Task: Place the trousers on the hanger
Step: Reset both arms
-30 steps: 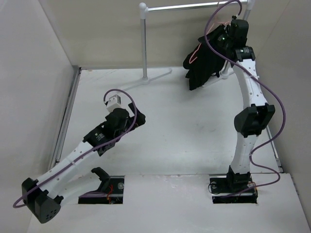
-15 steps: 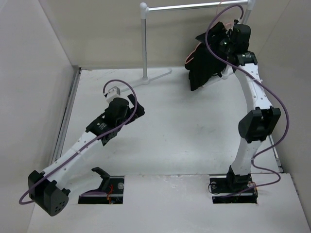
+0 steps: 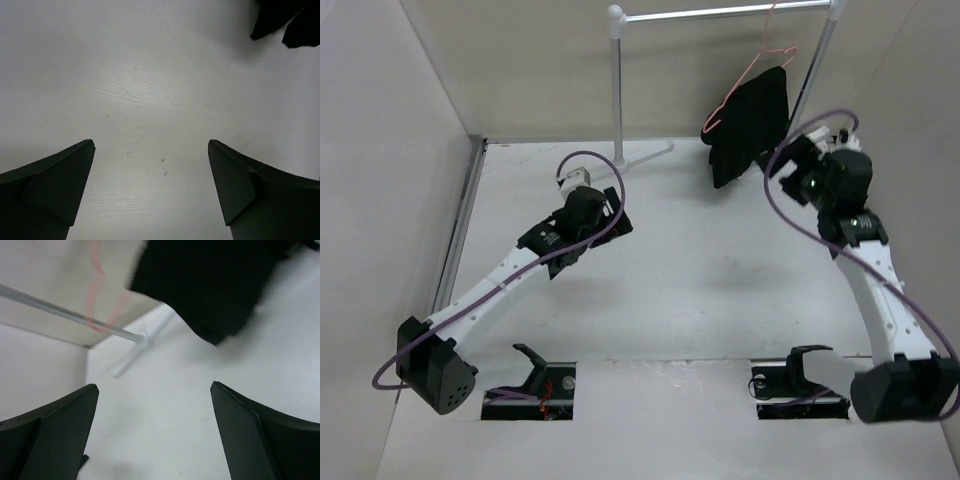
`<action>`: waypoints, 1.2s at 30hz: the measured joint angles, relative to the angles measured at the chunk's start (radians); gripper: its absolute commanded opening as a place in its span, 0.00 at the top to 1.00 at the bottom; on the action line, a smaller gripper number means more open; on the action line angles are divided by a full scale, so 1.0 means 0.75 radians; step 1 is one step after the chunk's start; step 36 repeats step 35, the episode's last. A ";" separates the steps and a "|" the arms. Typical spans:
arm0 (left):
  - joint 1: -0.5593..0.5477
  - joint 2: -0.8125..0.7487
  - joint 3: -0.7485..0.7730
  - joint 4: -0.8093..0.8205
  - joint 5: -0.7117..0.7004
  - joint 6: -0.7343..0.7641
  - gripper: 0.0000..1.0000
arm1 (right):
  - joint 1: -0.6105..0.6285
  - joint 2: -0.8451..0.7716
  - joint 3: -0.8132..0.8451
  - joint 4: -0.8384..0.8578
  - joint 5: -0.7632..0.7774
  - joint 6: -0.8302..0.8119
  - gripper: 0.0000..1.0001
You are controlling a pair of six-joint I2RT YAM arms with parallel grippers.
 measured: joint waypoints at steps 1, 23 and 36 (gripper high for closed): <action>-0.018 0.022 0.005 -0.011 0.000 0.001 0.00 | 0.008 -0.067 -0.104 -0.010 0.038 -0.005 0.00; -0.224 0.219 -0.047 -0.045 0.078 -0.032 0.00 | 0.225 -0.510 -0.830 -0.500 0.516 0.008 0.00; -0.224 0.153 -0.063 -0.054 0.079 -0.060 0.00 | 0.300 -0.439 -0.750 -0.528 0.555 -0.015 0.00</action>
